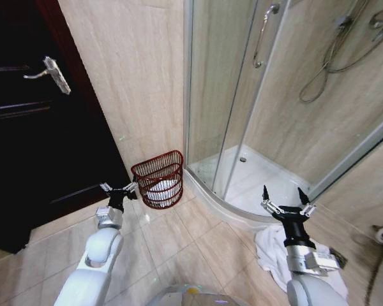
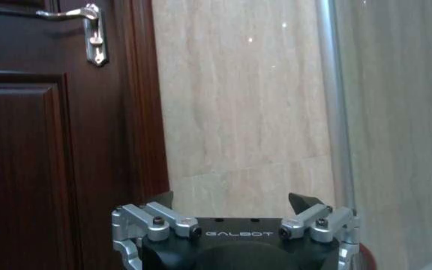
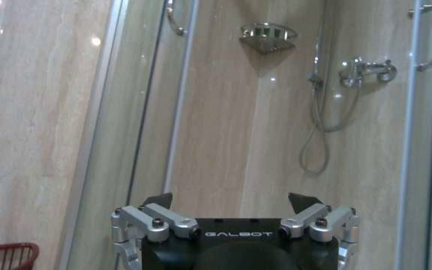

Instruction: Discard the used towel into the hamper.

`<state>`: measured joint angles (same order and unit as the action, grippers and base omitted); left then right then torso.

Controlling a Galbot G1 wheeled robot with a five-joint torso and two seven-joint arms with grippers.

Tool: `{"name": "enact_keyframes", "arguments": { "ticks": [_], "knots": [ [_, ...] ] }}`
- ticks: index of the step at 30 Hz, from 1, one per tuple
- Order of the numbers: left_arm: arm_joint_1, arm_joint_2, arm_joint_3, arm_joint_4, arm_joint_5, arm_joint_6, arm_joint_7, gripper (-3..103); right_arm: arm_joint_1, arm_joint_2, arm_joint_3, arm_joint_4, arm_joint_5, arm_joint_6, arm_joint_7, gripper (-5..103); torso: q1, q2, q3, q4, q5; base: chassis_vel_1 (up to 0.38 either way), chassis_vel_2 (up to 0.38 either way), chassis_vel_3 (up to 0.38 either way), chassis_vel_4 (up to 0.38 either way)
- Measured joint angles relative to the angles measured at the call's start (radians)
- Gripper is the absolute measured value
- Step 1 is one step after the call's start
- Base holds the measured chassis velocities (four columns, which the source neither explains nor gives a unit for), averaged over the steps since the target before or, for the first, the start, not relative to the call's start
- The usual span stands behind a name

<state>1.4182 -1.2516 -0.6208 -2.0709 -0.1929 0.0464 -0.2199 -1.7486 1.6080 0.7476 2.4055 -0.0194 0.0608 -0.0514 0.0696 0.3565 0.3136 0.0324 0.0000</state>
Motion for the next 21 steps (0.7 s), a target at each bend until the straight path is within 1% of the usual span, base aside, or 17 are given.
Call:
{"name": "enact_keyframes", "arguments": {
  "ticks": [8, 11, 12, 13, 15, 18, 20, 21],
  "knots": [
    [0.004, 0.000, 0.001, 0.006, 0.001, -0.013, 0.000, 100, 0.004, 0.000, -0.001, -0.007, 0.000, 0.002, -0.001, 100, 0.000, 0.000, 0.000, 0.0002, 0.0002, -0.117, -0.273, 0.098, 0.263],
    [0.007, -0.001, 0.001, 0.009, 0.001, -0.018, 0.001, 100, 0.004, 0.000, -0.001, -0.008, 0.000, 0.002, -0.001, 100, 0.000, 0.000, 0.000, -0.0002, -0.0003, -0.172, -0.301, 0.168, 0.289],
    [0.008, 0.000, 0.001, 0.010, 0.001, -0.020, 0.001, 100, 0.005, 0.000, -0.001, -0.009, 0.000, 0.002, -0.002, 100, 0.000, 0.000, 0.000, 0.0002, 0.0006, -0.172, -0.283, 0.193, 0.290],
    [0.008, 0.000, 0.001, 0.010, 0.001, -0.020, 0.001, 100, 0.005, 0.000, -0.001, -0.009, 0.000, 0.002, -0.002, 100, 0.000, 0.000, 0.000, 0.0002, 0.0006, -0.172, -0.283, 0.193, 0.290],
    [0.009, -0.001, 0.002, 0.012, 0.001, -0.023, 0.001, 100, 0.005, 0.000, -0.002, -0.010, -0.001, 0.003, -0.002, 100, 0.000, 0.000, 0.000, -0.0001, -0.0004, -0.192, -0.270, 0.208, 0.263],
    [0.010, -0.001, 0.003, 0.013, 0.001, -0.029, 0.001, 100, 0.005, 0.000, -0.002, -0.010, -0.002, 0.004, -0.002, 100, 0.000, 0.000, 0.000, 0.0000, 0.0007, -0.213, -0.262, 0.176, 0.248],
    [0.011, -0.002, 0.005, 0.015, 0.001, -0.034, 0.001, 100, 0.005, 0.000, -0.002, -0.011, -0.003, 0.005, -0.002, 100, 0.000, 0.000, 0.000, -0.0001, -0.0004, -0.191, -0.248, 0.202, 0.224],
    [0.011, -0.003, 0.006, 0.016, 0.001, -0.038, 0.001, 100, 0.005, 0.000, -0.003, -0.013, -0.003, 0.007, -0.002, 100, 0.000, 0.000, 0.000, -0.0001, 0.0005, -0.178, -0.165, 0.172, 0.198]
  ]
}}
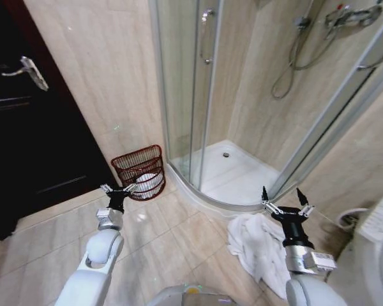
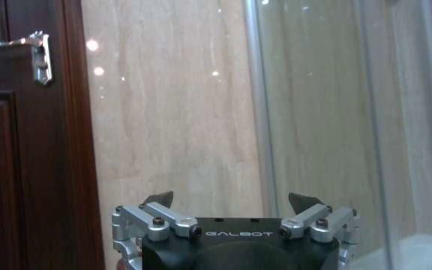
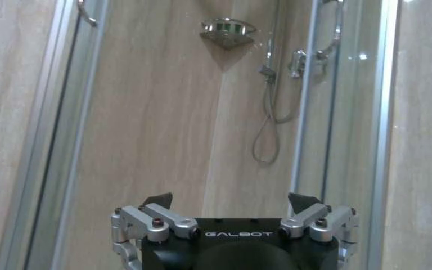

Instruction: Discard the used towel into the hamper.

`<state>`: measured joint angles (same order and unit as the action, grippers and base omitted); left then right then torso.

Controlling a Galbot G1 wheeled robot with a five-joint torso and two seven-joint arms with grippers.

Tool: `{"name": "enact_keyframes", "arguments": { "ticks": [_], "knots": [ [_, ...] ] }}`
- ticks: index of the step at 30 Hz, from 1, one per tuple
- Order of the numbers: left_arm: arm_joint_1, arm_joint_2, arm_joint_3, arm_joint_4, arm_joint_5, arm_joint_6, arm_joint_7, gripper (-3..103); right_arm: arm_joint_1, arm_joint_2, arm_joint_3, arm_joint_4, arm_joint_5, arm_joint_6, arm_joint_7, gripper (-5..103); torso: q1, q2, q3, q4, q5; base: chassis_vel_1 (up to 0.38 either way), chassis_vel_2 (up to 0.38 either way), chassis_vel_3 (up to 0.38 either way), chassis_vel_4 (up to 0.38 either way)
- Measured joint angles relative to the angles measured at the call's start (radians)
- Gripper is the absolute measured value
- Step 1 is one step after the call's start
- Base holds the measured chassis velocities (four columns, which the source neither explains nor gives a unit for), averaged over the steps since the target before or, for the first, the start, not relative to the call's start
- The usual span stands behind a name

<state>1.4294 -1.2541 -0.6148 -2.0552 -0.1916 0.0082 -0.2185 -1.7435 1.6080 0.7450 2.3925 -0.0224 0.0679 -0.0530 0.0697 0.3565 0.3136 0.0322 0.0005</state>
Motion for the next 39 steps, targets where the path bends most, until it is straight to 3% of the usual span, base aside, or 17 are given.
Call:
{"name": "enact_keyframes", "arguments": {
  "ticks": [32, 39],
  "knots": [
    [-0.027, -0.003, 0.040, 0.022, 0.002, -0.020, 0.000, 100, 0.009, 0.000, -0.007, -0.010, -0.012, 0.008, 0.002, 100, 0.000, 0.000, 0.000, -0.0002, -0.0005, -0.038, -0.038, -0.017, -0.010],
    [-0.041, 0.000, 0.025, 0.022, -0.050, -0.053, 0.041, 100, 0.009, 0.000, -0.007, -0.008, -0.013, 0.011, 0.001, 100, 0.005, 0.011, 0.006, -0.0001, -0.0005, -0.004, -0.008, -0.005, -0.002]
  ]
}}
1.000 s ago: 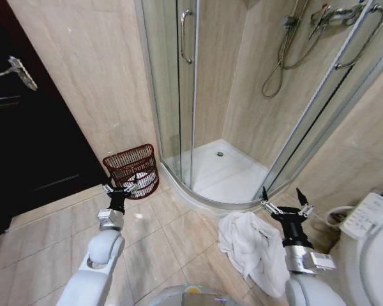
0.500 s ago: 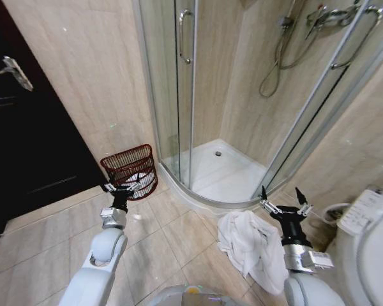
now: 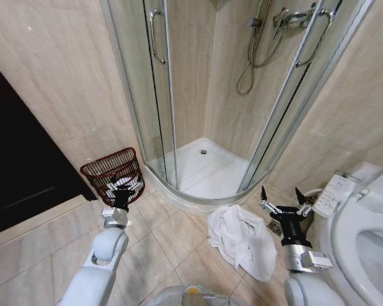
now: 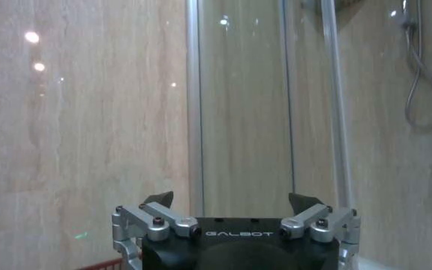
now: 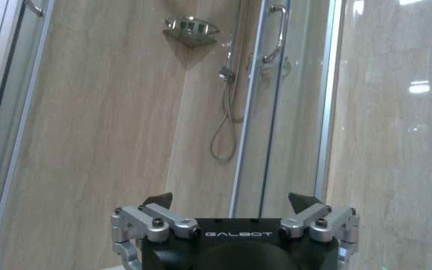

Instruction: Discard the used towel into the hamper.

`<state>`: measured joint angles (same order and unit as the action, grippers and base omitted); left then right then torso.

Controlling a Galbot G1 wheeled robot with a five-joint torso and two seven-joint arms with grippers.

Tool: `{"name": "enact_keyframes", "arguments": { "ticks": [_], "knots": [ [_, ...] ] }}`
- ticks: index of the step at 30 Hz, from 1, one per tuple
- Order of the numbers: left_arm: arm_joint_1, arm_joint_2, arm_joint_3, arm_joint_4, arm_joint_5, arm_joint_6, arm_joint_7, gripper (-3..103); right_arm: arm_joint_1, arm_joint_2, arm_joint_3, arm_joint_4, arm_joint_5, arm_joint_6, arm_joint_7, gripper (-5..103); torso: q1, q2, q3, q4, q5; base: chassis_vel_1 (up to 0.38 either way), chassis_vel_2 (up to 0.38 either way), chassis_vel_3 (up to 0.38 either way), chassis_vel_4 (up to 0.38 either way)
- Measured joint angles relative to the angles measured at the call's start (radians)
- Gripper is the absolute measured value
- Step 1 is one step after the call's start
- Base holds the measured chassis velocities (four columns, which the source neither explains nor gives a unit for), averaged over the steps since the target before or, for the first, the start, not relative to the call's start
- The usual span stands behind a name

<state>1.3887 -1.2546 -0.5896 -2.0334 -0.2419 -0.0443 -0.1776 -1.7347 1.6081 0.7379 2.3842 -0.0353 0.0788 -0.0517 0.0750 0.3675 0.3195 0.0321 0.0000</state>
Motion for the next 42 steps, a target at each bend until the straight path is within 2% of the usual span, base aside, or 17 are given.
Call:
{"name": "enact_keyframes", "arguments": {
  "ticks": [7, 14, 20, 24, 28, 30, 35, 40, 42],
  "knots": [
    [0.000, 0.003, 0.007, -0.005, -0.004, -0.014, -0.008, 100, -0.002, 0.000, 0.002, 0.004, 0.001, 0.002, 0.000, 100, 0.010, 0.028, 0.018, -0.0001, 0.0000, 0.000, 0.000, 0.000, 0.000],
    [0.009, 0.004, 0.008, -0.024, -0.004, 0.008, -0.012, 100, -0.001, 0.000, 0.006, 0.015, 0.005, 0.001, 0.001, 100, 0.021, 0.057, 0.036, -0.0002, 0.0000, 0.000, 0.000, 0.000, 0.000],
    [0.008, 0.016, 0.000, -0.058, -0.009, 0.060, -0.017, 100, 0.011, 0.000, 0.008, 0.023, 0.009, -0.011, 0.003, 100, 0.030, 0.081, 0.051, -0.0002, -0.0001, 0.000, 0.000, 0.000, 0.000],
    [0.023, 0.052, 0.001, -0.126, -0.088, 0.152, 0.008, 100, 0.022, 0.000, 0.013, 0.033, 0.007, -0.037, 0.004, 100, 0.039, 0.105, 0.066, -0.0001, 0.0000, 0.000, 0.000, 0.000, 0.000],
    [0.022, 0.069, 0.007, -0.151, -0.096, 0.197, 0.006, 100, 0.038, 0.000, 0.020, 0.046, 0.007, -0.075, 0.003, 100, 0.045, 0.122, 0.076, -0.0002, 0.0000, 0.000, 0.000, 0.000, 0.000],
    [0.021, 0.074, 0.005, -0.152, -0.085, 0.200, 0.004, 100, 0.046, 0.000, 0.021, 0.048, 0.007, -0.089, 0.003, 100, 0.048, 0.127, 0.079, -0.0002, 0.0000, 0.000, 0.000, 0.000, 0.000],
    [0.008, 0.080, -0.046, -0.121, -0.012, 0.180, 0.000, 100, 0.080, 0.000, 0.021, 0.041, 0.006, -0.121, 0.002, 100, 0.056, 0.148, 0.092, -0.0002, -0.0001, 0.000, 0.000, 0.000, 0.000],
    [0.009, 0.059, -0.121, -0.108, 0.008, 0.206, -0.013, 100, 0.091, 0.000, 0.018, 0.047, 0.021, -0.147, -0.021, 100, 0.064, 0.170, 0.106, -0.0004, -0.0002, 0.000, 0.000, 0.000, 0.000],
    [0.035, 0.040, -0.169, -0.120, 0.008, 0.214, -0.003, 100, 0.094, -0.021, 0.011, 0.046, 0.044, -0.157, -0.021, 100, 0.069, 0.182, 0.113, -0.0001, 0.0000, 0.000, 0.000, 0.000, 0.000]
  ]
}}
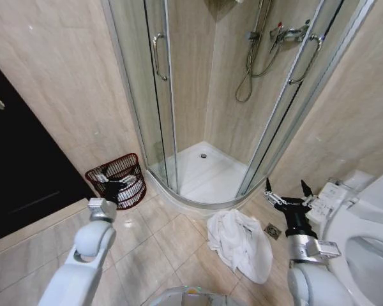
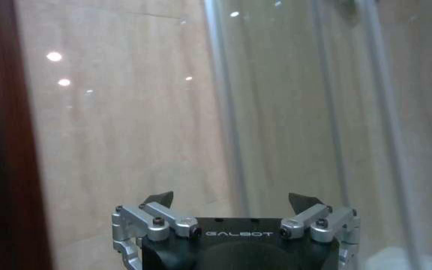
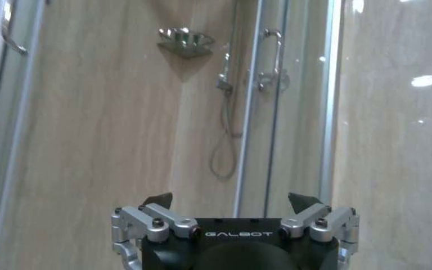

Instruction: Discard the used towel into the hamper.

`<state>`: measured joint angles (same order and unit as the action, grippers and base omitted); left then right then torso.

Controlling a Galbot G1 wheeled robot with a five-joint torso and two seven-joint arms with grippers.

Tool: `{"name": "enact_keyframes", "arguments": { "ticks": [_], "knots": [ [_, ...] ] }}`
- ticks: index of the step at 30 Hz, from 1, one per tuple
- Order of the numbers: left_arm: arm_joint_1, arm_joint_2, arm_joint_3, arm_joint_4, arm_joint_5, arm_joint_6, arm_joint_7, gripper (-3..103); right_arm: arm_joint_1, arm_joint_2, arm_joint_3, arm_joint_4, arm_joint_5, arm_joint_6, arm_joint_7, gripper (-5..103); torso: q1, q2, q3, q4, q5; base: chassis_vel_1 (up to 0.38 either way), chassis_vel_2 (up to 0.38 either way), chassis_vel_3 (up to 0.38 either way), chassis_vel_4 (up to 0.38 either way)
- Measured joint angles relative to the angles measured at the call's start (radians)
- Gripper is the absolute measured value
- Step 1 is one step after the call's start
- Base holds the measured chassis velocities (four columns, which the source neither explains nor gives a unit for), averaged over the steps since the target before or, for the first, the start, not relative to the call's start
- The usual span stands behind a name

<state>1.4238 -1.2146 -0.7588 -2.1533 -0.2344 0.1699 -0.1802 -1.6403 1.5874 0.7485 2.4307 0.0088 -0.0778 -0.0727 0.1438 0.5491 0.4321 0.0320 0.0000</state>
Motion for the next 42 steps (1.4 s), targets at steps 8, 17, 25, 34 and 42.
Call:
{"name": "enact_keyframes", "arguments": {
  "ticks": [8, 17, 25, 34, 42],
  "knots": [
    [0.034, -0.005, -0.027, -0.006, -0.049, 0.002, 0.027, 100, -0.035, -0.066, 0.002, 0.016, 0.046, -0.016, -0.003, 100, 0.014, 0.033, 0.019, -0.0005, 0.0000, 0.000, 0.000, 0.000, 0.000],
    [0.025, 0.004, -0.007, -0.008, -0.046, 0.002, 0.047, 100, -0.029, -0.117, -0.007, 0.042, 0.048, -0.050, -0.001, 100, 0.028, 0.069, 0.040, 0.0001, 0.0002, 0.000, 0.000, 0.000, 0.000],
    [0.013, -0.005, 0.031, 0.003, -0.027, -0.001, 0.053, 100, -0.038, -0.152, 0.020, 0.071, 0.085, -0.099, 0.042, 100, 0.042, 0.101, 0.059, 0.0000, 0.0000, 0.000, 0.000, 0.000, 0.000],
    [-0.003, -0.050, 0.037, -0.025, -0.026, 0.035, 0.050, 100, -0.026, -0.132, 0.013, 0.071, 0.105, -0.106, 0.043, 100, 0.058, 0.140, 0.082, 0.0000, 0.0001, 0.000, 0.000, 0.000, 0.000],
    [0.024, -0.061, 0.079, -0.033, -0.009, 0.050, 0.048, 100, -0.023, -0.096, 0.004, 0.071, 0.092, -0.104, 0.035, 100, 0.073, 0.175, 0.102, 0.0002, 0.0000, 0.000, 0.000, 0.000, 0.000]
  ]
}}
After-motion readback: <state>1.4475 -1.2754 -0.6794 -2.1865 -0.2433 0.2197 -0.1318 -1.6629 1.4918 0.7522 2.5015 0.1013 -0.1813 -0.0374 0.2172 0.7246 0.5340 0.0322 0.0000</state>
